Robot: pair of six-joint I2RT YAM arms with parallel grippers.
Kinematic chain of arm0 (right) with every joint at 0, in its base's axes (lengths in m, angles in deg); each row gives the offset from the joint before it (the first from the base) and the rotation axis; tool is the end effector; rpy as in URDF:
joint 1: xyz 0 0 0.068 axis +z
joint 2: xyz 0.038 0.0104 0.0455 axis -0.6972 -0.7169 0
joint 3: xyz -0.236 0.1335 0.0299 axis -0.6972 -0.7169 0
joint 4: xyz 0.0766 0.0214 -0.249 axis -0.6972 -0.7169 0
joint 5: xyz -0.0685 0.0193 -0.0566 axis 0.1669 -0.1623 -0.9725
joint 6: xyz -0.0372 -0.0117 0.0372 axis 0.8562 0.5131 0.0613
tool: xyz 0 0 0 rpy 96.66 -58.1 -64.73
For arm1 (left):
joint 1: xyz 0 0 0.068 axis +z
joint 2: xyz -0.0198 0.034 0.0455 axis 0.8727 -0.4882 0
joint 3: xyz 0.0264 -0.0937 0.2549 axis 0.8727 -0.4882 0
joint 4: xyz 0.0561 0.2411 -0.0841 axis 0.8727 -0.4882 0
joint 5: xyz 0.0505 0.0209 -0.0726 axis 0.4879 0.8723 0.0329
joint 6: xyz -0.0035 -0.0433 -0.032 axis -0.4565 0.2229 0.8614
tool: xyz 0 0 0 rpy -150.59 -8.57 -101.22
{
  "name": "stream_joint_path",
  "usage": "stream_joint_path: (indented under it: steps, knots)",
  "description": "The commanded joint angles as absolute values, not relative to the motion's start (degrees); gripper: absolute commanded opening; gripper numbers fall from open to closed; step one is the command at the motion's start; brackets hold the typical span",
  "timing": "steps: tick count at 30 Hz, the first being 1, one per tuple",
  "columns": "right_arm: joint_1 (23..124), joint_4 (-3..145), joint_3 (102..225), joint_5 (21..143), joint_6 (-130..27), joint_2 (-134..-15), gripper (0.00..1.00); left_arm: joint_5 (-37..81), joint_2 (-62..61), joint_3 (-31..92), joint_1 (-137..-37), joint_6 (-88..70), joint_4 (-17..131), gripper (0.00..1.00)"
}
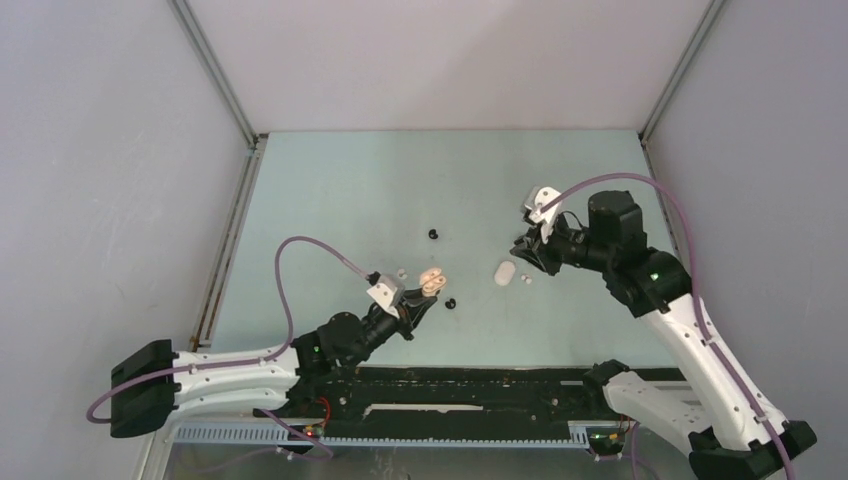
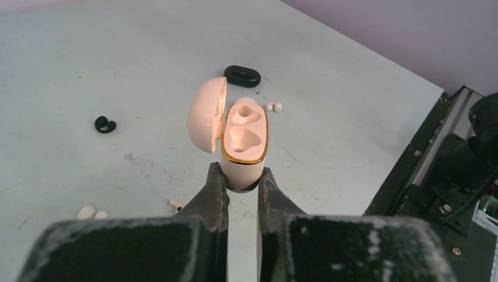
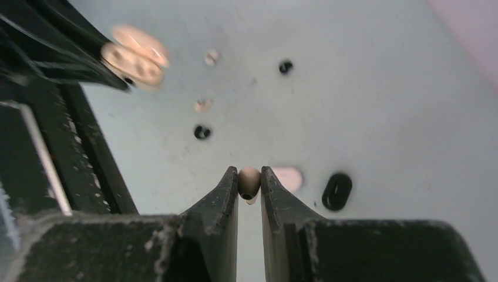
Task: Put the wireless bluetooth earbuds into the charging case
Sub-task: Pick up the earbud from the center of the board, then place the earbud in the charging case.
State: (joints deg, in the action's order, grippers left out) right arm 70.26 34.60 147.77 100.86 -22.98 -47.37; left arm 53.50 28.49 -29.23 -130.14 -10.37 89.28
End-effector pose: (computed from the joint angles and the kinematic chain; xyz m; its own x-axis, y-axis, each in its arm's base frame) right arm 0.1660 0.0985 0.3556 -0.1654 -0.4512 -0.8770 -0.8536 0.5108 -0.1019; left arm 0.0769 -0.1648 0.2183 -0.1281 -0.1314 -0.9830 0.7120 0.6778 -0.1834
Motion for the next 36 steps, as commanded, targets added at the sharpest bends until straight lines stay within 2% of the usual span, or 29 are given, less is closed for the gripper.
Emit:
stream_joint_path:
  steps: [1, 10, 17, 25, 36]
  knots:
    - [70.12, 33.93, 155.99, 112.97, -24.37, -49.04, 0.00, 48.15, 24.68, -27.47, -130.41, -13.83, 99.06, 0.00]
    - [79.50, 42.16, 158.27, 111.95, -30.48, -42.44, 0.00, 38.32, 19.98, -26.45, -130.40, -17.06, 110.93, 0.00]
    - [86.31, 50.62, 155.10, 119.45, -38.03, -43.71, 0.00, 33.85, 19.84, -26.40, -130.47, -17.70, 115.75, 0.00]
    - [88.45, 60.64, 150.41, 119.90, -43.51, -45.63, 0.00, 32.71, 19.43, -27.32, -130.83, -16.17, 120.71, 0.00]
    - [89.56, 63.23, 148.17, 119.56, -44.13, -46.41, 0.00, 33.76, 18.00, -26.36, -130.83, -13.11, 121.94, 0.00]
